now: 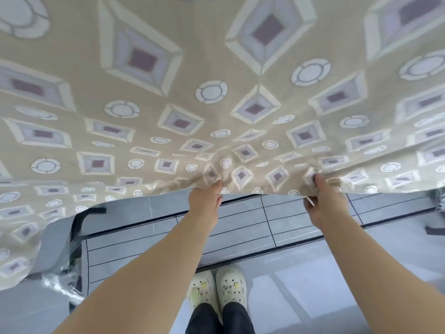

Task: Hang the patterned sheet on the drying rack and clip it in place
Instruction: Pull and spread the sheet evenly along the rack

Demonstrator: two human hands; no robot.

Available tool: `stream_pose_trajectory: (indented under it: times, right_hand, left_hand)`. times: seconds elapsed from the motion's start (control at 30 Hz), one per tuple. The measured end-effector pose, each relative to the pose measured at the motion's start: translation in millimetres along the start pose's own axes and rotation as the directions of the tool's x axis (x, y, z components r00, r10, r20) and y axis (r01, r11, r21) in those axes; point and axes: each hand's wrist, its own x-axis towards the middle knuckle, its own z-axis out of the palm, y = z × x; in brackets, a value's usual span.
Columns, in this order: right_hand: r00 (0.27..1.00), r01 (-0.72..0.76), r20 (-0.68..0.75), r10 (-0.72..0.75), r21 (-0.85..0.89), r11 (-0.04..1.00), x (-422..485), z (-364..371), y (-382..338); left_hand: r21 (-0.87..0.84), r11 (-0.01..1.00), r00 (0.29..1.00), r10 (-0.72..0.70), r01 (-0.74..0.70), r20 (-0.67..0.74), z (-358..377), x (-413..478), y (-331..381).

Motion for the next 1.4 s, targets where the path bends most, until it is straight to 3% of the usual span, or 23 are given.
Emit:
stream_pose_trajectory:
  times: [0.1,0.33,0.53,0.63,0.8,0.97,1.1,1.4]
  right_hand:
    - [0.998,0.027,-0.063,-0.029,-0.032,0.999,6,1,1]
    - [0.993,-0.02,-0.119,0.02,0.005,1.0,9,-1,7]
    - [0.995,-0.096,0.043,0.095,0.025,0.995,4,-19,18]
    - [0.986,-0.164,0.042,0.162,0.045,0.986,-12,-42,20]
    - [0.984,-0.145,-0.085,0.159,0.153,0.978,-42,-82,7]
    - [0.989,-0.108,-0.074,0.126,0.203,0.973,-52,-111,-26]
    - [0.993,-0.09,-0.051,0.105,0.232,0.969,-41,-142,-62]
    - [0.995,-0.096,0.001,0.098,0.219,0.971,-6,-230,-145]
  left_hand:
    - [0.023,1.0,0.998,0.018,-0.017,-0.06,3,13,-12]
    - [0.075,0.996,0.997,0.058,-0.055,-0.041,20,31,-16]
    - [0.23,0.969,0.987,-0.114,0.086,0.111,17,11,-18]
    - [0.287,0.953,0.98,-0.141,0.095,0.142,21,-14,-19]
    - [0.605,0.78,0.97,0.008,-0.159,0.245,43,-58,-28]
    - [0.656,0.663,0.902,0.07,-0.361,0.426,85,-108,-41]
    - [0.672,0.614,0.88,0.081,-0.414,0.469,125,-143,-56]
    - [0.633,0.687,0.907,0.093,-0.357,0.41,221,-209,-103]
